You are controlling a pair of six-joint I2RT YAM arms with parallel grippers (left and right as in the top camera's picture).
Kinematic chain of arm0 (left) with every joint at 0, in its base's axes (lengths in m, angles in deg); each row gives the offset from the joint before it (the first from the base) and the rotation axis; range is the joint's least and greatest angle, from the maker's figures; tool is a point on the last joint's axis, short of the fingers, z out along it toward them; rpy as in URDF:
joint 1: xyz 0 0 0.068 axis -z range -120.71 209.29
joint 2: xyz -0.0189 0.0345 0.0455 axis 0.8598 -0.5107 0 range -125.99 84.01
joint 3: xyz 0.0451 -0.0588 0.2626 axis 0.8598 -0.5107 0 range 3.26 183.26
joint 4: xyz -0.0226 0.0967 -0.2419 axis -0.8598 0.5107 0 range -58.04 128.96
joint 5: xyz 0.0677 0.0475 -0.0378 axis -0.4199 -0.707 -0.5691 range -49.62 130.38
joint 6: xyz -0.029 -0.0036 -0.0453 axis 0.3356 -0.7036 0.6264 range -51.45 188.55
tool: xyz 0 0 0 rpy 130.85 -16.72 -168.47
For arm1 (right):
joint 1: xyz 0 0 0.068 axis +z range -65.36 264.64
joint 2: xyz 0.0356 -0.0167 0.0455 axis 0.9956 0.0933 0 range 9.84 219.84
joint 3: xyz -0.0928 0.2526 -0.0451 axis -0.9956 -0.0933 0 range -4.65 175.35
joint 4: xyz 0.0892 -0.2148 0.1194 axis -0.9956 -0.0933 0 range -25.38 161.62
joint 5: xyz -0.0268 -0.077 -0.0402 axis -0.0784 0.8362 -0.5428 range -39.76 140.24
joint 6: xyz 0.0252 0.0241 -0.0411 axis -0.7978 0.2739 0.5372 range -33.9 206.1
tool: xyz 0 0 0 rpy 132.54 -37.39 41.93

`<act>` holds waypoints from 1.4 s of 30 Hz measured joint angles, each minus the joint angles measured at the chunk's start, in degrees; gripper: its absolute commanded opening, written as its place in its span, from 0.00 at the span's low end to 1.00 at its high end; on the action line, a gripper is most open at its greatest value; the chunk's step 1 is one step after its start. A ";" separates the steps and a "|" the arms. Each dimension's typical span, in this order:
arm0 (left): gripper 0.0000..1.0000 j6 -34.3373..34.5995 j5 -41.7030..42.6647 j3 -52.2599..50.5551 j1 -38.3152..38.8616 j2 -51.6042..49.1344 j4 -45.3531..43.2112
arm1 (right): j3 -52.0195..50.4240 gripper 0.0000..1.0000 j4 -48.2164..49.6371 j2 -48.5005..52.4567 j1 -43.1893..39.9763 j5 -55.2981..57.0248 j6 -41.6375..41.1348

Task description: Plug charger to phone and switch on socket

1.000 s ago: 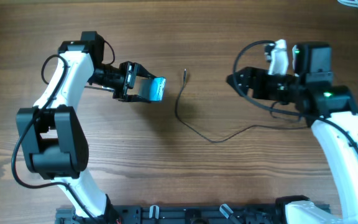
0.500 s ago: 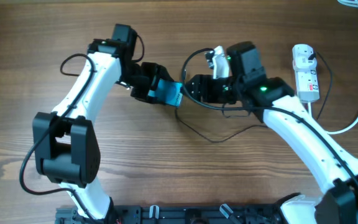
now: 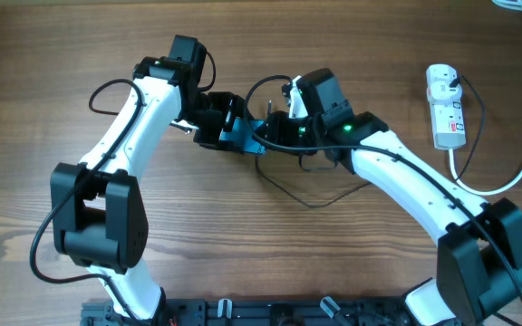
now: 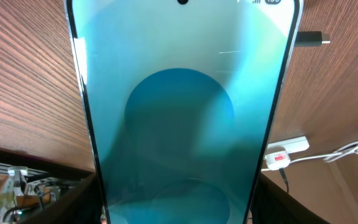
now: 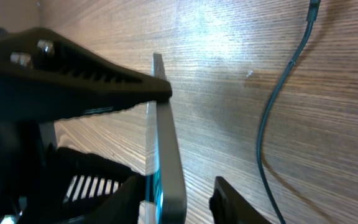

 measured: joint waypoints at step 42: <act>0.97 -0.76 0.26 0.52 0.00 0.00 -1.97 | 0.04 0.04 6.73 3.54 -2.58 -2.73 -7.26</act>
